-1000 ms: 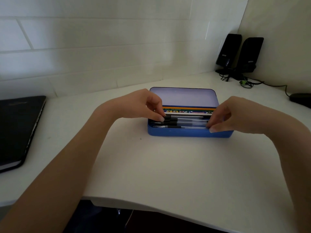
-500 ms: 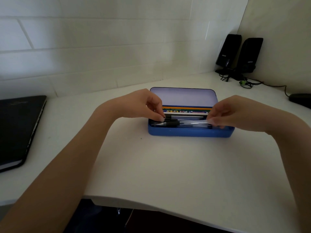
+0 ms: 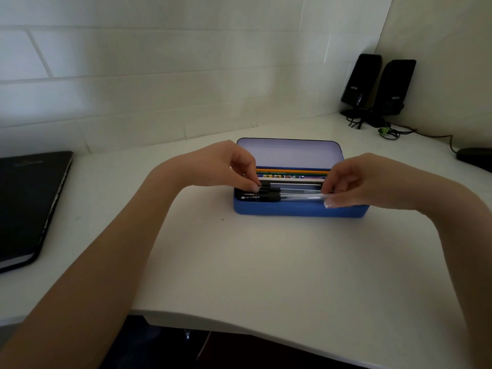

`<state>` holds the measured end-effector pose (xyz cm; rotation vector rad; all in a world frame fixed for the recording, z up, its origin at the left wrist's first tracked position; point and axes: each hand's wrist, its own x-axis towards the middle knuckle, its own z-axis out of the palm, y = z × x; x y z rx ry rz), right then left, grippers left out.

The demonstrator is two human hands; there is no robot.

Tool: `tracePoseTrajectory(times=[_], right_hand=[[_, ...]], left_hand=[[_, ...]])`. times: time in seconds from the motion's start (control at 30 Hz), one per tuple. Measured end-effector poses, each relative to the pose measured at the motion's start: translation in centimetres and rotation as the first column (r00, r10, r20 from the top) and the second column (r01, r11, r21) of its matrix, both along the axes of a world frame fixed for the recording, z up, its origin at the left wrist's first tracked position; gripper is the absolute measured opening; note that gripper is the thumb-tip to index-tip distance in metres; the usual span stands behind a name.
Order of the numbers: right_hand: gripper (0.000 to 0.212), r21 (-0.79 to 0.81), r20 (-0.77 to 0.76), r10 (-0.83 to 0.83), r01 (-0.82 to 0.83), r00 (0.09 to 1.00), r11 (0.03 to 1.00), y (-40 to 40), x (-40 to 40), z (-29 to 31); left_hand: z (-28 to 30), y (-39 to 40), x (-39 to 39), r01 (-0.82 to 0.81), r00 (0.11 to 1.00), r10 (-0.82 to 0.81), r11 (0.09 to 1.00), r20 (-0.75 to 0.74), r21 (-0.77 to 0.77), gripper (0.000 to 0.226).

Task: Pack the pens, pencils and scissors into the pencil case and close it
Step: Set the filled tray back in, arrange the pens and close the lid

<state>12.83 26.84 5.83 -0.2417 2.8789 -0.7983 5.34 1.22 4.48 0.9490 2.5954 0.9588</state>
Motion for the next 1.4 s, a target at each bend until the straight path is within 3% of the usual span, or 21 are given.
tracePoseTrajectory(times=[0.73, 0.83, 0.93, 1.03, 1.1, 1.17, 1.4], right_hand=[[0.009, 0.003, -0.138, 0.004, -0.004, 0.990, 1.000, 0.3, -0.6, -0.5], [0.004, -0.021, -0.293, -0.124, 0.123, 0.948, 0.992, 1.0, -1.0, -0.5], [0.020, -0.012, -0.399, -0.252, 0.270, 0.882, 0.963, 1.8, -1.8, -1.2], [0.043, 0.042, -0.271, -0.298, 0.320, 0.915, 0.946, 1.9, -2.3, -2.3], [0.056, 0.063, -0.099, -0.273, 0.280, 0.957, 0.958, 1.7, -2.3, -3.0], [0.061, 0.026, -0.003, -0.265, 0.265, 0.964, 0.964, 1.5, -2.4, -3.4], [0.053, 0.036, -0.052, -0.249, 0.251, 0.967, 0.967, 1.5, -2.5, -3.6]], left_hand=[[0.4, -0.2, 0.1, 0.027, 1.000, -0.027, 0.999, -0.006, -0.025, 0.015], [0.8, -1.0, -0.4, -0.101, 0.986, 0.118, 0.985, -0.120, 0.140, 0.011], [0.5, -1.8, -1.6, -0.280, 0.934, 0.325, 0.923, -0.147, 0.264, 0.011], [-0.5, -1.7, -2.0, -0.324, 0.942, 0.331, 0.939, -0.051, 0.115, 0.051], [-0.6, -1.4, -1.4, -0.244, 0.966, 0.247, 0.969, 0.070, -0.049, 0.087], [-0.4, -1.0, -0.8, -0.152, 0.974, 0.171, 0.980, 0.146, -0.127, 0.105], [-0.9, 0.0, -0.4, -0.076, 0.975, 0.112, 0.980, 0.192, -0.183, 0.100]])
